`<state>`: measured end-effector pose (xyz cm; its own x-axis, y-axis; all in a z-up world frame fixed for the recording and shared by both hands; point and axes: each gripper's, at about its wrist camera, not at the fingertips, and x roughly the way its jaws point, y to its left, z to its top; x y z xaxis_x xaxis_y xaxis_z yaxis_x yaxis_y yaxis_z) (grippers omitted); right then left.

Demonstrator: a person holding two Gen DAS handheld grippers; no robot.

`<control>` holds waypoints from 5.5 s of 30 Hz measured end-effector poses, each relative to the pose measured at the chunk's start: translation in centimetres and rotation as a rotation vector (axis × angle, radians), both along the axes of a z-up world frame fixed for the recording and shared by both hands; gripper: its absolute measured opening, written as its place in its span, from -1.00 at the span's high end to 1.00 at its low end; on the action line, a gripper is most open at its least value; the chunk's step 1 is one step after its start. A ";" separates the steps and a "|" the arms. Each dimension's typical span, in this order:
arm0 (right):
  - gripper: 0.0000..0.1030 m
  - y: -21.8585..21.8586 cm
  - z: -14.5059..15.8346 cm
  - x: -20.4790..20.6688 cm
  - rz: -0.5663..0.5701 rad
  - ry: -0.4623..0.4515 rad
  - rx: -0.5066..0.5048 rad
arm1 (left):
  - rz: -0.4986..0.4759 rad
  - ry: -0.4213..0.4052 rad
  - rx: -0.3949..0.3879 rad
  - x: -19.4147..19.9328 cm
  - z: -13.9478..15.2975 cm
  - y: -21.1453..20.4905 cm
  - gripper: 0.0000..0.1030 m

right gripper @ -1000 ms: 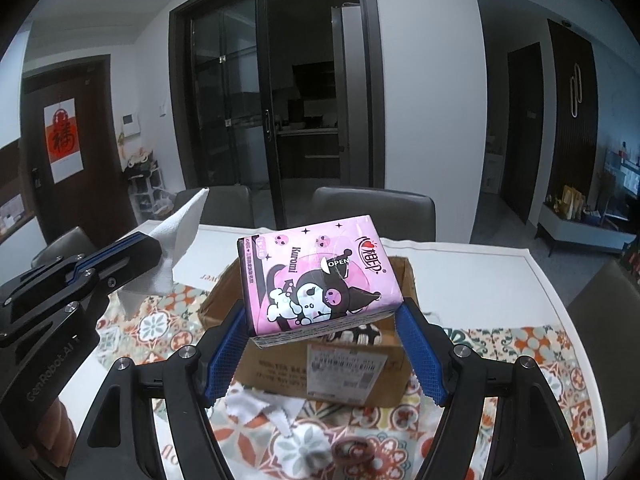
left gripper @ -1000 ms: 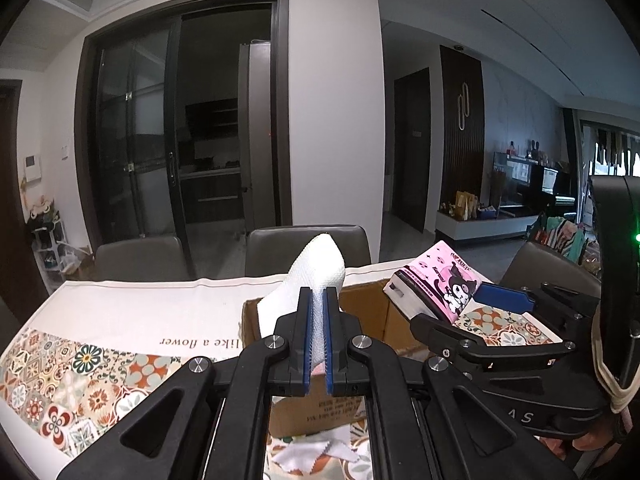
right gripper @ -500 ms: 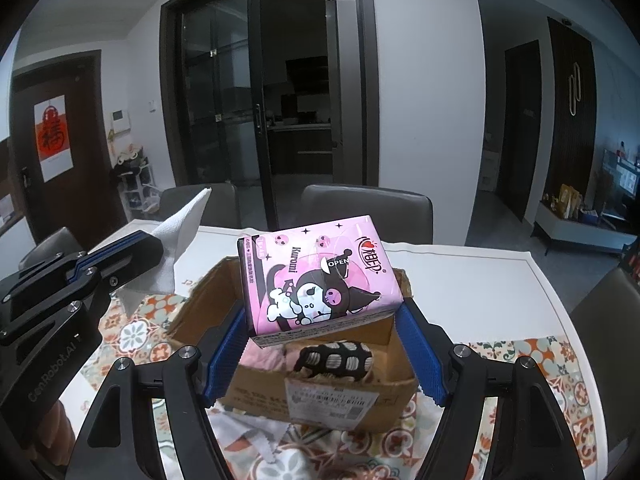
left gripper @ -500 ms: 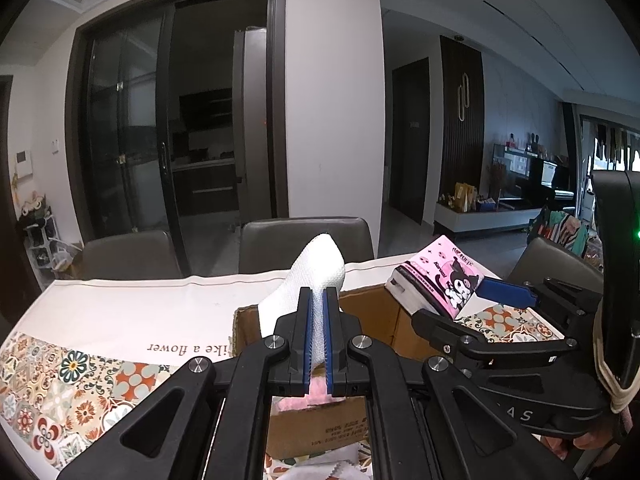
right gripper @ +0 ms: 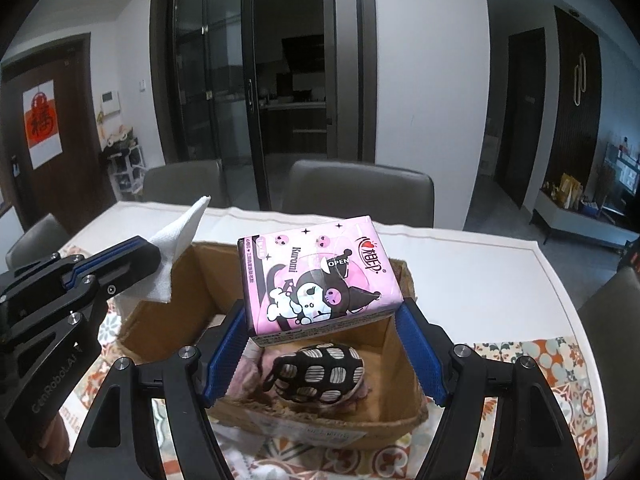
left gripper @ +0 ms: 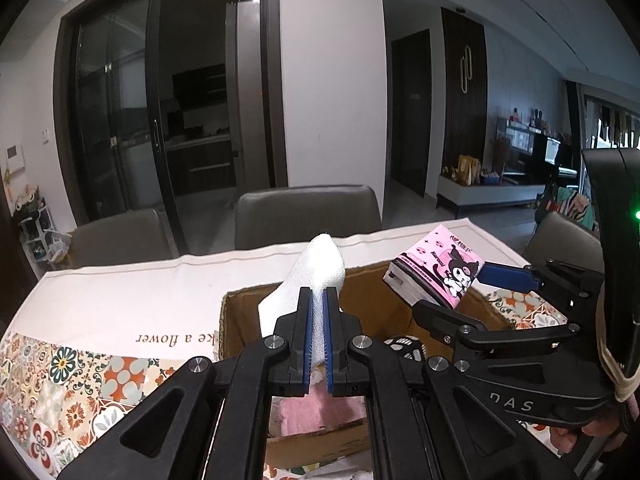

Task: Organize soft objects
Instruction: 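Open the left tool over the box while the right tool drops the tissue pack inside, then withdraw both tools and move toward the white cloth and pink hair ties, then close the left tool on the white cloth while the right tool grips the pink hair ties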

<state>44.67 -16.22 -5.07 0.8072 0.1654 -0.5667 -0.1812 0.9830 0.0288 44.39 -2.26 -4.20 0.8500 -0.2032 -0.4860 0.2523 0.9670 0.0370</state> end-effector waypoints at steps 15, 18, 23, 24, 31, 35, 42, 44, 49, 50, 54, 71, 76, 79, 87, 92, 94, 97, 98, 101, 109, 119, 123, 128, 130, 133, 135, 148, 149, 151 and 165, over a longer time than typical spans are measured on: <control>-0.46 -0.1 -3.1 4.2 0.037 0.124 -0.018 | 0.006 0.097 0.026 2.4 -2.5 -0.8 0.55; -0.50 -0.2 -3.3 4.1 0.029 0.124 -0.025 | -0.004 0.108 0.016 2.2 -2.5 -0.7 0.32; -0.53 -0.5 -2.8 3.3 0.006 0.100 -0.041 | 0.007 0.096 0.019 1.6 -2.1 -0.6 0.17; -0.53 -0.6 -2.7 3.1 -0.004 0.094 -0.042 | 0.010 0.091 0.019 1.4 -2.0 -0.5 0.17; -0.53 -1.1 -1.2 1.2 -0.045 0.063 -0.026 | 0.020 0.045 0.009 -0.6 -0.4 0.0 0.09; -0.53 -1.0 -0.2 -0.1 -0.061 0.035 -0.014 | 0.028 0.012 0.005 -1.9 0.6 0.5 0.08; -0.53 -0.6 1.3 -2.5 -0.079 -0.002 -0.001 | 0.049 -0.037 0.000 -4.5 1.9 1.2 0.01; -0.53 -0.5 1.8 -3.2 -0.081 -0.016 0.004 | 0.055 -0.040 -0.008 -5.0 2.1 1.4 0.01; -0.53 -0.3 2.4 -4.8 -0.090 -0.036 0.010 | 0.067 -0.043 -0.023 -6.6 2.2 1.9 0.00; -0.53 -0.3 2.4 -5.0 -0.090 -0.038 0.011 | 0.066 -0.042 -0.024 -6.9 2.2 2.0 0.00; -0.53 -0.3 2.4 -6.1 -0.097 -0.044 0.017 | 0.068 -0.043 -0.024 -7.8 2.1 2.1 -0.02; -0.53 0.1 -0.6 -9.9 -0.144 0.015 0.022 | 0.049 0.050 -0.026 -10.7 -1.4 3.1 -0.03; -0.53 0.2 -1.9 -10.5 -0.159 0.048 0.025 | 0.039 0.083 -0.024 -11.0 -2.6 3.3 -0.04; -0.53 0.3 -2.5 -10.8 -0.168 0.060 0.020 | 0.031 0.097 -0.010 -11.1 -3.3 3.3 -0.04; -0.53 0.6 -4.7 -11.5 -0.181 0.115 -0.002 | 0.007 0.128 0.020 -11.4 -5.4 3.2 -0.14; -0.53 0.5 -6.1 -11.6 -0.206 0.137 -0.007 | 0.007 0.149 0.033 -11.0 -6.5 3.1 -0.23; -0.53 0.5 -6.7 -11.6 -0.213 0.145 -0.009 | 0.005 0.163 0.032 -10.8 -7.1 3.1 -0.24; -0.53 0.5 -7.5 -11.5 -0.219 0.165 -0.005 | 0.003 0.182 0.032 -10.5 -8.0 3.1 -0.28; -0.53 0.5 -7.8 -11.5 -0.222 0.169 -0.004 | 0.004 0.190 0.033 -10.3 -8.3 3.1 -0.30; -0.60 0.5 -8.6 -11.4 -0.235 0.179 -0.013 | 0.009 0.206 0.030 -9.9 -9.0 3.1 -0.40; -0.65 0.1 -10.7 -11.0 -0.261 0.210 -0.013 | 0.018 0.243 0.038 -8.6 -11.2 2.7 -0.41; -0.65 -0.2 -13.4 -10.0 -0.269 0.254 -0.023 | 0.031 0.295 0.036 -6.8 -13.8 2.0 -0.42; -0.65 -0.2 -14.2 -9.7 -0.268 0.266 -0.029 | 0.041 0.309 0.037 -6.1 -14.7 1.7 -0.42; -0.65 -0.1 -14.9 -9.3 -0.266 0.275 -0.026 | 0.056 0.323 0.038 -5.0 -15.6 1.5 -0.42; -0.65 -0.1 -15.3 -9.1 -0.265 0.281 -0.026 | 0.059 0.332 0.038 -4.7 -15.9 1.4 -0.43; -0.65 -0.3 -15.8 -8.6 -0.266 0.296 -0.018 | 0.066 0.346 0.026 -4.2 -16.4 1.3 -0.43; -0.65 -0.4 -16.0 -8.4 -0.270 0.300 -0.014 | 0.068 0.352 0.021 -3.8 -16.7 1.2 -0.43; -0.41 -1.1 -16.8 -7.2 -0.272 0.326 -0.015 | 0.072 0.386 0.020 -2.3 -17.9 0.3 -0.09; -0.36 -1.1 -16.9 -7.1 -0.272 0.320 -0.021 | 0.070 0.388 0.020 -2.3 -18.0 0.3 0.02; -0.26 -1.1 -16.8 -7.1 -0.268 0.317 -0.026 | 0.068 0.389 0.018 -2.2 -18.1 0.1 0.21; 0.60 -1.8 -16.3 -7.5 -0.233 0.321 0.002 | 0.036 0.354 0.004 -3.3 -17.4 0.1 0.82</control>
<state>37.22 -18.02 -21.37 0.6048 -0.0004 -0.7963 0.0656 0.9966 0.0494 41.10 -2.19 -21.56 0.6350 -0.1738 -0.7527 0.2159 0.9755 -0.0431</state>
